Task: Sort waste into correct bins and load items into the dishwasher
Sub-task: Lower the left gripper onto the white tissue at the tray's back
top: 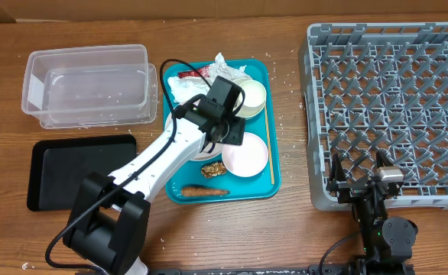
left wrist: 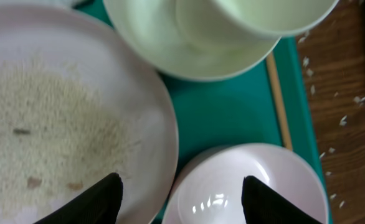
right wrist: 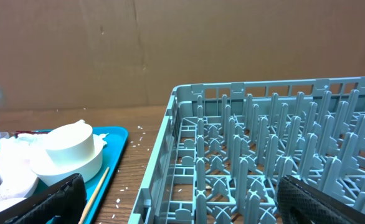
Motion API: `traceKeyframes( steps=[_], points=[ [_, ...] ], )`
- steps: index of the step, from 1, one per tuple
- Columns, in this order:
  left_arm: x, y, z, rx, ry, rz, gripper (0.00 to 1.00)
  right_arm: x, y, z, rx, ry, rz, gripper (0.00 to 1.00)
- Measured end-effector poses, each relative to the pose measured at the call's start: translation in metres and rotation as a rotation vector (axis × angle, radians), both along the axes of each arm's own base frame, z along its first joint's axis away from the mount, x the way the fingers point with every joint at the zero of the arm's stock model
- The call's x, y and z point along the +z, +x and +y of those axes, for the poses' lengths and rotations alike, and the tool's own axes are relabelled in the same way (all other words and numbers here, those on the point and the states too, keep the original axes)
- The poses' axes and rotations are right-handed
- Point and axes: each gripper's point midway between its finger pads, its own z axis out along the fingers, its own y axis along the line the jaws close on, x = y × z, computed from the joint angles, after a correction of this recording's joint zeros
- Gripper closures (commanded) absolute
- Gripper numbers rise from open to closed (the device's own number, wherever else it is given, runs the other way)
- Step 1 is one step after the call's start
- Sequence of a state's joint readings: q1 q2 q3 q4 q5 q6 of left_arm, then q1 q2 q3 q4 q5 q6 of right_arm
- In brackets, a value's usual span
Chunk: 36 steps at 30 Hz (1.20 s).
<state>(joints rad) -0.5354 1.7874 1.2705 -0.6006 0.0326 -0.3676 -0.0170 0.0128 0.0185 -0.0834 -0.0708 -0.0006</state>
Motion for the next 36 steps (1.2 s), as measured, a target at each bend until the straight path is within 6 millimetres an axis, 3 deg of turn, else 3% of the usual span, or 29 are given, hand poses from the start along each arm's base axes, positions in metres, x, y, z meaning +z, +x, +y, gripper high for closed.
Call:
traceKeyframes(
  steps=[7,13,17,19,24,28,34,36],
  points=[
    [0.026,0.044,-0.007,0.049,-0.032,-0.211,0.32,0.000,0.000,0.000,0.000,0.000,0.000,0.00],
    [0.052,0.082,0.014,0.176,0.028,-0.409,0.30,0.000,0.000,0.000,0.000,0.000,0.000,0.00],
    [0.068,0.109,0.055,0.309,0.071,-0.499,0.30,0.000,0.000,0.000,0.000,0.000,0.000,0.00],
    [0.073,0.123,0.087,0.381,0.074,-0.520,0.31,0.000,0.000,0.000,0.000,-0.001,0.000,0.00],
    [0.076,0.141,0.127,0.451,0.035,-0.534,0.28,0.000,0.000,0.000,0.000,0.000,-0.001,0.00],
    [0.061,0.149,0.121,0.435,0.016,-0.522,0.28,0.000,0.000,0.000,0.000,-0.001,0.000,0.00],
    [0.003,0.149,0.106,0.411,0.007,-0.413,0.29,0.000,0.000,0.000,0.000,0.000,0.000,0.00],
    [-0.008,0.149,0.104,0.421,-0.007,-0.387,0.28,0.000,0.000,0.000,0.000,0.000,0.000,0.00]
  ],
)
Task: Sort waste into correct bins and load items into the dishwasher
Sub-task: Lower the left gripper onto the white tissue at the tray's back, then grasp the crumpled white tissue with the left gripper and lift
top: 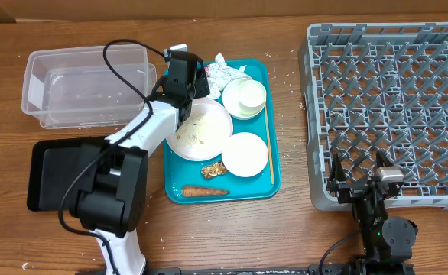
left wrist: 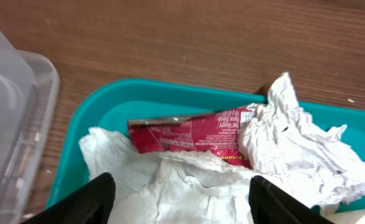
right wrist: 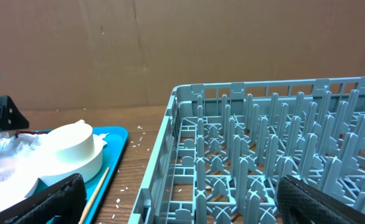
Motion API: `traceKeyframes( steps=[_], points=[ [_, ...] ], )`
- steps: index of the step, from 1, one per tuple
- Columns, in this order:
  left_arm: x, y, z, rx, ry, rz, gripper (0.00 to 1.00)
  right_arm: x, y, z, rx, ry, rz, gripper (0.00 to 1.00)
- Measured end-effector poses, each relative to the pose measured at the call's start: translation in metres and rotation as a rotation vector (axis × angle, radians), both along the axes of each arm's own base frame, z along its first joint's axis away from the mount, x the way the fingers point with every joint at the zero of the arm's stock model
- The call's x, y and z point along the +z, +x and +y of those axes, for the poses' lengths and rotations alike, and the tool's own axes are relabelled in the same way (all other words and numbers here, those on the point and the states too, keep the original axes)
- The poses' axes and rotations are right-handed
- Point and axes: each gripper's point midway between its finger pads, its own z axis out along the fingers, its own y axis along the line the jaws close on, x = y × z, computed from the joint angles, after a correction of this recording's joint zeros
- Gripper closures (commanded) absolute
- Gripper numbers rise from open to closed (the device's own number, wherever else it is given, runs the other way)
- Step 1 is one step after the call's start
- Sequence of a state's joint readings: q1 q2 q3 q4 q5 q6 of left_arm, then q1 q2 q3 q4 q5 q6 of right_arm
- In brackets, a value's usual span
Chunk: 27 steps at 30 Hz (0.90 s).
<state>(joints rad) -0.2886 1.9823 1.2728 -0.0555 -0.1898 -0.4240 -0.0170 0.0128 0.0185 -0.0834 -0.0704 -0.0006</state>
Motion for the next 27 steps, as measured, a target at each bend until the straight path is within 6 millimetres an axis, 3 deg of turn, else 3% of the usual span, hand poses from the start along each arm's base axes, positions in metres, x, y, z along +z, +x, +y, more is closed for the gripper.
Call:
traceKeyframes(
  steps=[3,7,13,21,24,27],
  points=[
    [-0.007,0.001,-0.002,0.014,-0.024,0.008,0.28,0.000,0.000,0.000,0.000,0.000,0.000,0.00],
    [-0.013,0.003,-0.005,0.017,-0.050,0.009,0.36,0.000,0.000,0.000,0.000,0.000,0.000,0.00],
    [-0.019,0.005,-0.006,0.028,-0.071,0.011,0.30,0.000,0.000,0.000,0.000,0.000,0.000,0.00],
    [-0.047,0.014,-0.011,0.075,-0.143,0.009,0.30,0.000,0.000,0.000,0.000,0.000,0.000,0.00],
    [-0.049,0.018,-0.014,0.080,-0.169,-0.004,0.42,0.000,0.000,0.000,0.000,0.000,-0.001,0.00],
    [-0.048,0.018,-0.016,0.083,-0.191,-0.007,0.62,0.000,0.000,0.000,0.000,-0.001,-0.001,0.00]
  ],
)
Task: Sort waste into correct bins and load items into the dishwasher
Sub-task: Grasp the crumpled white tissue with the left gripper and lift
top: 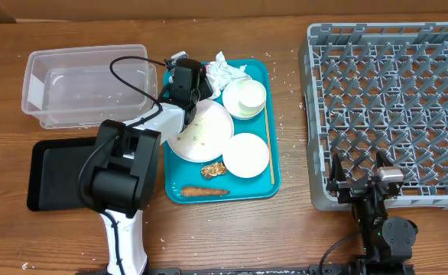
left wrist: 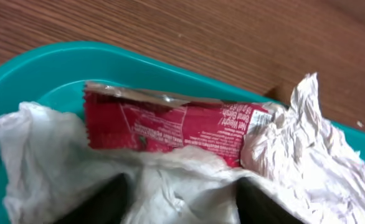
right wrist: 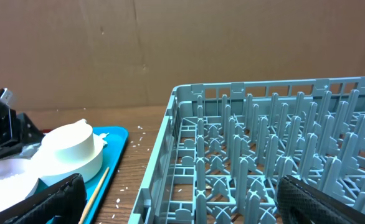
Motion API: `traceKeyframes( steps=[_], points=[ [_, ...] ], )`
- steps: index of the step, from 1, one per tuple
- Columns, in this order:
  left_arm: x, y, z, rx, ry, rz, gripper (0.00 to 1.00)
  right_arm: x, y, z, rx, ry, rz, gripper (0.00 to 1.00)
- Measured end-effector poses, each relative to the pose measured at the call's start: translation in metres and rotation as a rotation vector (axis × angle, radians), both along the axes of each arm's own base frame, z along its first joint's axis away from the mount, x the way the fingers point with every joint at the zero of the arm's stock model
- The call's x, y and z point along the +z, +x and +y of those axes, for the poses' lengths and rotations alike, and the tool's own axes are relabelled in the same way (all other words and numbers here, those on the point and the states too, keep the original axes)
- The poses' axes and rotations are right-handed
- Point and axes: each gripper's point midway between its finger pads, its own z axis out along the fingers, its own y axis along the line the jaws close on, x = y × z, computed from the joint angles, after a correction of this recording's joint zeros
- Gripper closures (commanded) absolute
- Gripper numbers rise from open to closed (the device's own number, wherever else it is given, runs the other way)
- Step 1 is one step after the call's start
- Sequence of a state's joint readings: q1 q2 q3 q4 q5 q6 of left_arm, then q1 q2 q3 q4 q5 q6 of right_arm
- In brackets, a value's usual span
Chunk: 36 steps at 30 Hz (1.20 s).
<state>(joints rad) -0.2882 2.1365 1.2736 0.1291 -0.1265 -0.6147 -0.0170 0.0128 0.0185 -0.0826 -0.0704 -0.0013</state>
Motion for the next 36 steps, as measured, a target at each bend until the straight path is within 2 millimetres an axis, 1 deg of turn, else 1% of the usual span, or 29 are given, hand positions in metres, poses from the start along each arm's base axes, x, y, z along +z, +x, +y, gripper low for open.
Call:
traceKeyframes(
  steps=[1,2,6,7,14,17,19,20,24,27,30,32,34,36],
  points=[
    [0.000,0.000,-0.001,0.001,-0.005,0.000,0.67,0.000,0.000,0.000,0.000,0.000,0.000,0.00],
    [0.000,0.000,-0.001,0.000,-0.011,0.002,0.75,0.000,0.000,0.000,0.000,0.001,0.000,0.00],
    [0.000,0.000,-0.003,-0.001,-0.023,0.004,0.93,0.000,0.000,0.000,0.000,0.000,0.000,0.00],
    [0.000,0.000,-0.003,-0.003,-0.023,0.004,0.96,0.000,0.000,0.000,0.000,0.000,0.001,0.00],
    [0.000,-0.001,-0.003,-0.010,-0.017,0.006,0.96,0.000,0.000,0.000,0.000,0.000,0.000,0.00],
    [-0.002,-0.007,-0.001,-0.012,-0.006,0.036,0.96,0.000,0.000,0.000,0.000,0.001,0.000,0.00],
    [0.003,-0.011,0.000,-0.013,-0.001,0.052,0.96,0.000,0.000,0.000,0.000,0.000,0.001,0.00],
    [0.009,-0.015,0.001,-0.014,0.002,0.061,0.96,0.000,0.000,0.000,0.000,0.000,0.001,0.00],
    [0.069,-0.022,0.003,-0.025,-0.006,0.002,0.96,0.000,0.000,0.000,0.000,0.000,0.001,0.00],
    [0.129,-0.026,0.004,-0.034,-0.023,-0.103,0.96,0.000,0.000,0.000,0.000,0.000,0.002,0.00],
    [0.178,-0.036,0.007,-0.045,-0.031,-0.190,0.96,0.000,0.000,0.000,0.000,0.000,0.001,0.00],
    [0.205,-0.041,0.011,-0.045,-0.022,-0.243,0.96,0.000,0.000,0.000,0.000,0.000,0.001,0.00],
    [0.225,-0.045,0.020,-0.012,0.005,-0.288,0.96,0.000,0.000,0.000,0.000,0.000,0.000,0.00],
    [0.235,-0.046,0.037,0.054,0.057,-0.316,0.96,0.000,0.000,0.000,0.000,0.000,0.001,0.00]
  ],
)
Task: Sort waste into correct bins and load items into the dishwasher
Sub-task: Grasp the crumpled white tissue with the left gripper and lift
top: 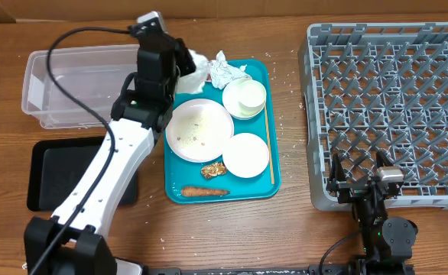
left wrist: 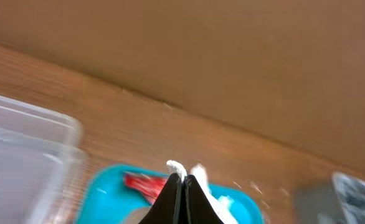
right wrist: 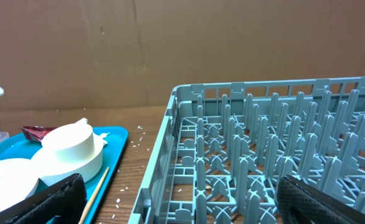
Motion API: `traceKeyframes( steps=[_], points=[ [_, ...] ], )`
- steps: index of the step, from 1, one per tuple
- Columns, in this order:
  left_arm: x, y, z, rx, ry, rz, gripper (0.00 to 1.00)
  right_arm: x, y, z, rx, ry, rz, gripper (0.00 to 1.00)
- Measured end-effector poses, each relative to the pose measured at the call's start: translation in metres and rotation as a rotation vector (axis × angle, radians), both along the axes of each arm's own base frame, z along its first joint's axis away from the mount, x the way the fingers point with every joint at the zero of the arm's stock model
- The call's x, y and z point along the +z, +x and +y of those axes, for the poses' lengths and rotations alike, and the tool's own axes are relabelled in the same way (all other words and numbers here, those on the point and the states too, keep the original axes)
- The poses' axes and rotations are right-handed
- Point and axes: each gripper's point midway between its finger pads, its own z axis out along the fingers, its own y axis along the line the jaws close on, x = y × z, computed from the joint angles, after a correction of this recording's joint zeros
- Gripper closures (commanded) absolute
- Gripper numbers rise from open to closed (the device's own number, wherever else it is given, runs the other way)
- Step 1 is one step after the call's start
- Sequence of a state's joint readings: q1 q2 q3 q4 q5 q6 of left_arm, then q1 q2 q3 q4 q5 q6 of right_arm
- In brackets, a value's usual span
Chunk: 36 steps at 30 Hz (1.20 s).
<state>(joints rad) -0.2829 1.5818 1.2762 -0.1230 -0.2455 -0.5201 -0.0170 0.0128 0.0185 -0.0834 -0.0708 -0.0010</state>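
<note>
My left gripper point(top: 183, 61) is raised over the back left corner of the teal tray point(top: 274, 183) and is shut on a white napkin point(top: 196, 66); a bit of it pokes out at the fingertips point(left wrist: 181, 180). A red wrapper point(left wrist: 141, 185) lies on the tray below. A second crumpled napkin point(top: 225, 70) sits at the tray's back. The tray also bears a rice-flecked plate point(top: 199, 130), a small bowl point(top: 245, 155), a cup in a bowl point(top: 245, 97), a chopstick point(top: 267, 145) and food scraps point(top: 206, 190). My right gripper point(right wrist: 182, 205) rests open by the grey dish rack point(top: 392, 107).
A clear plastic bin point(top: 86, 84) stands left of the tray, just beside the left gripper. A black tray point(top: 48, 172) lies in front of it, partly under the left arm. Rice grains dot the wood between tray and rack.
My left gripper was low over the napkins and red wrapper with its fingers apart. Now it is shut on a white napkin and raised above the tray's back left corner. The right arm is unchanged.
My left gripper stood open over the plate and small bowl. Then it was over the napkins and red wrapper at the tray's back, then closer to them. Now it holds one napkin up; the wrapper remains on the tray.
</note>
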Motion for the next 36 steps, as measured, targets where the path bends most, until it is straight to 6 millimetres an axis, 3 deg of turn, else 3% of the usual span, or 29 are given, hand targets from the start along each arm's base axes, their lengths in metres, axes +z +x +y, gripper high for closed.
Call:
traceKeyframes(
  steps=[3,10,11,12,13,14,16,19,22,25,32,36],
  points=[
    [0.012,0.001,0.030,0.105,0.068,-0.036,0.96,0.000,0.000,0.000,0.000,0.000,0.000,0.00],
    [0.025,0.000,0.131,0.359,0.205,-0.055,0.96,0.000,0.000,0.000,0.000,0.000,0.000,0.00],
    [0.025,-0.001,0.145,0.389,0.210,-0.053,0.81,0.000,0.000,0.000,0.000,0.000,0.000,0.00],
    [0.026,-0.002,0.161,0.420,0.214,-0.051,0.57,0.000,0.000,0.000,0.000,0.000,0.000,0.00],
    [0.025,-0.004,0.173,0.441,0.222,-0.045,0.20,0.000,0.000,0.000,0.000,0.000,0.000,0.00],
    [0.024,-0.006,0.185,0.459,0.224,-0.035,0.00,0.000,0.000,0.000,0.000,0.000,0.000,0.00],
    [0.019,-0.011,0.204,0.480,0.222,-0.010,0.00,0.000,0.000,0.000,0.000,0.000,0.000,0.00],
    [0.008,-0.014,0.212,0.457,0.204,0.034,0.00,0.000,0.000,0.000,-0.001,0.000,0.000,0.00],
    [-0.001,-0.010,0.198,0.366,0.165,0.060,0.00,0.000,0.000,0.000,-0.001,0.000,0.000,0.00],
    [-0.009,-0.004,0.166,0.202,0.094,0.078,0.00,0.000,0.000,0.000,0.000,0.000,0.000,0.00],
    [-0.027,0.002,0.045,-0.253,-0.068,0.107,0.00,0.000,0.000,0.000,0.000,0.000,0.000,0.00],
    [-0.063,0.003,-0.021,-0.432,-0.021,0.156,0.00,0.000,0.000,0.000,0.000,0.000,0.000,0.00]
  ],
)
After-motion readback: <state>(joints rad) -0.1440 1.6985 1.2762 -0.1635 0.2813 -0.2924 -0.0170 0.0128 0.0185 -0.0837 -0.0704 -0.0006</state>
